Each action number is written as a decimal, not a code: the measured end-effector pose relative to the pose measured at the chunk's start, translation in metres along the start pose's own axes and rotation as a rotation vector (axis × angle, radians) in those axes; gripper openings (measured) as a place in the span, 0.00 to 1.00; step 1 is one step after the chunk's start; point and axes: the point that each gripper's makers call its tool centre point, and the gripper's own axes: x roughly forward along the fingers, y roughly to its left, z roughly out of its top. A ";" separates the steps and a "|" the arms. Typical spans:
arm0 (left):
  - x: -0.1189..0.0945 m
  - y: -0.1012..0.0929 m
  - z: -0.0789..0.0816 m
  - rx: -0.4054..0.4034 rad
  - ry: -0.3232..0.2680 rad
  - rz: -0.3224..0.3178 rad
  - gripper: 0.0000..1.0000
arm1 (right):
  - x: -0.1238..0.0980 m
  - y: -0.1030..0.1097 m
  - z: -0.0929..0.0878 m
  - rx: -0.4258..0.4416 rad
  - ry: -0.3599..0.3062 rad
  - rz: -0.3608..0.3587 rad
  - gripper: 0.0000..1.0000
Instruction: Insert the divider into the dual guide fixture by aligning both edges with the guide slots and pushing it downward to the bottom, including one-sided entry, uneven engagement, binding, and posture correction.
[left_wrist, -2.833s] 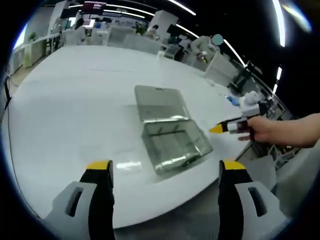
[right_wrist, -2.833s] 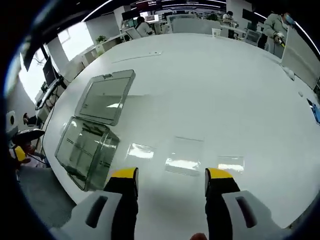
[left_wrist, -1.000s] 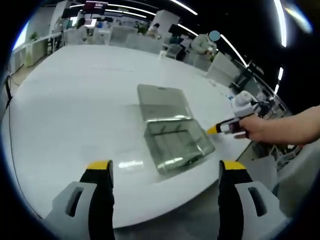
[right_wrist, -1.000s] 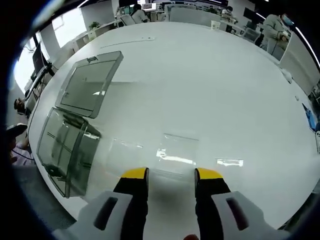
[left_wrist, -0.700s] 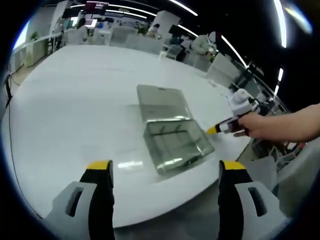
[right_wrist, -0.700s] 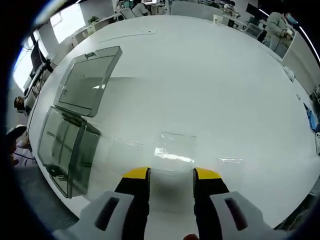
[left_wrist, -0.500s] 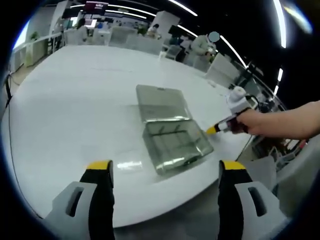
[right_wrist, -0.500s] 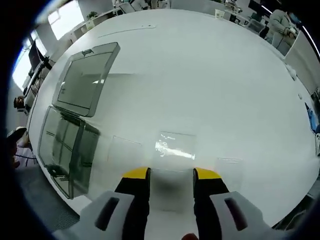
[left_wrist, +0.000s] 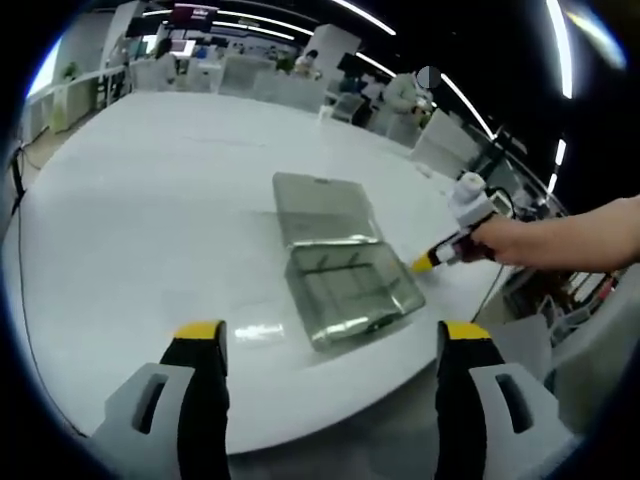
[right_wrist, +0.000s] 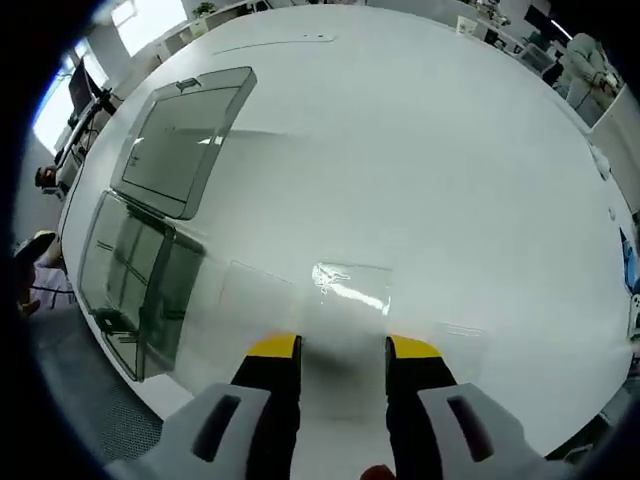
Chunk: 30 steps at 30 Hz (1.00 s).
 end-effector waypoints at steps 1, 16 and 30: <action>0.000 0.000 0.000 -0.001 -0.001 0.000 0.83 | -0.001 0.000 0.000 -0.005 0.000 0.002 0.28; -0.002 -0.003 0.000 0.002 -0.004 -0.002 0.83 | -0.003 0.003 -0.006 -0.041 0.020 0.039 0.27; -0.002 -0.008 0.000 0.012 0.000 -0.011 0.83 | -0.010 0.003 -0.008 -0.100 0.021 0.055 0.27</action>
